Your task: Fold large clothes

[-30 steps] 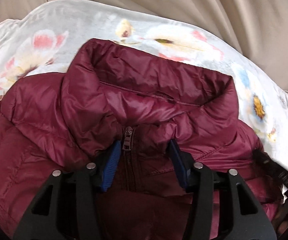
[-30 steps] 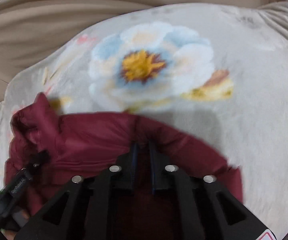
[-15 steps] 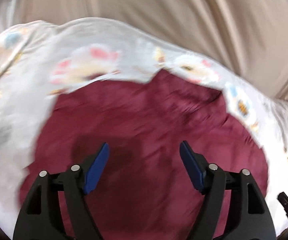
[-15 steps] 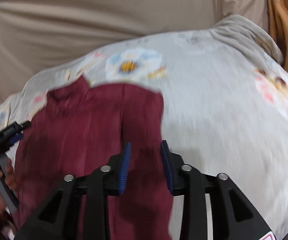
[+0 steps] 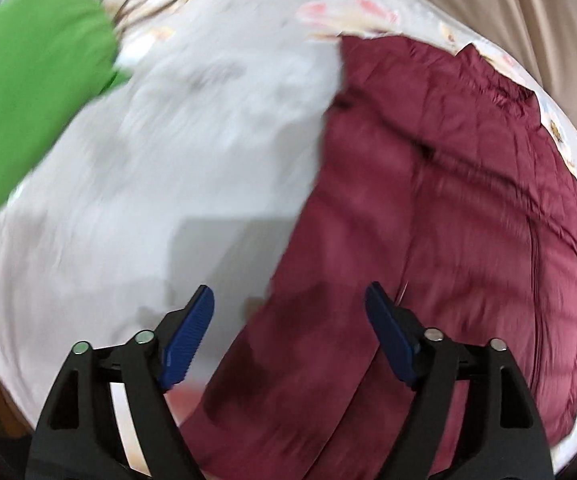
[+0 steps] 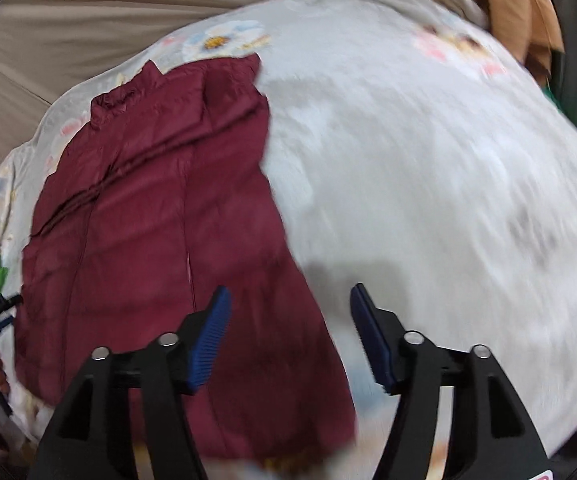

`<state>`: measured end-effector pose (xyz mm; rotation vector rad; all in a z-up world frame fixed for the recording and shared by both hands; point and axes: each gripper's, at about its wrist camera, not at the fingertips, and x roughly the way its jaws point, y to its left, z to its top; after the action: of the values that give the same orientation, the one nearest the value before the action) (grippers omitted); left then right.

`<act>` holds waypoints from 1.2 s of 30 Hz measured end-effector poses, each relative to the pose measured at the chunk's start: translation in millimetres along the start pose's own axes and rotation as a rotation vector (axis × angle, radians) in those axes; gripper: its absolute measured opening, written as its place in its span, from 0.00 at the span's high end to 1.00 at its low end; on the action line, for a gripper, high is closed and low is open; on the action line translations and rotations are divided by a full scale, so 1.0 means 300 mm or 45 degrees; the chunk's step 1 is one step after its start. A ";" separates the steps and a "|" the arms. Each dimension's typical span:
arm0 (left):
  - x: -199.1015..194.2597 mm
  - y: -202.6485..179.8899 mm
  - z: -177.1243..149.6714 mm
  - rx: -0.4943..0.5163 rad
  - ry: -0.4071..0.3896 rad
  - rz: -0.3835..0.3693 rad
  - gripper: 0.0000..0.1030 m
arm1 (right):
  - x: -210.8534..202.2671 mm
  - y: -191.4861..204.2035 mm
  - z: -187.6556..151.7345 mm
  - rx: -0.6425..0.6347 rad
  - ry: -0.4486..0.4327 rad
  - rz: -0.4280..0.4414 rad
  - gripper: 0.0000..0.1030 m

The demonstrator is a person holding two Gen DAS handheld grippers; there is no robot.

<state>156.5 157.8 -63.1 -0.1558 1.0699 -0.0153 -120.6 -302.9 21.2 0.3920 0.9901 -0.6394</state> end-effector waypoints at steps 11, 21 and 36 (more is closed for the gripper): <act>0.010 0.133 -0.149 -0.204 0.162 -0.236 0.40 | 0.046 -0.080 -0.163 0.199 0.190 0.211 0.29; -0.142 0.064 -0.115 -0.055 0.072 -0.250 0.93 | -0.021 -0.061 -0.102 0.228 0.076 0.296 0.94; -0.685 0.129 -0.208 -0.039 0.008 -0.266 0.94 | -0.606 0.018 -0.099 -0.382 0.160 0.409 0.96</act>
<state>0.5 206.8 81.6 -0.2944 1.0567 -0.1878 -207.1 -224.2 163.7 0.3181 1.0953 -0.1730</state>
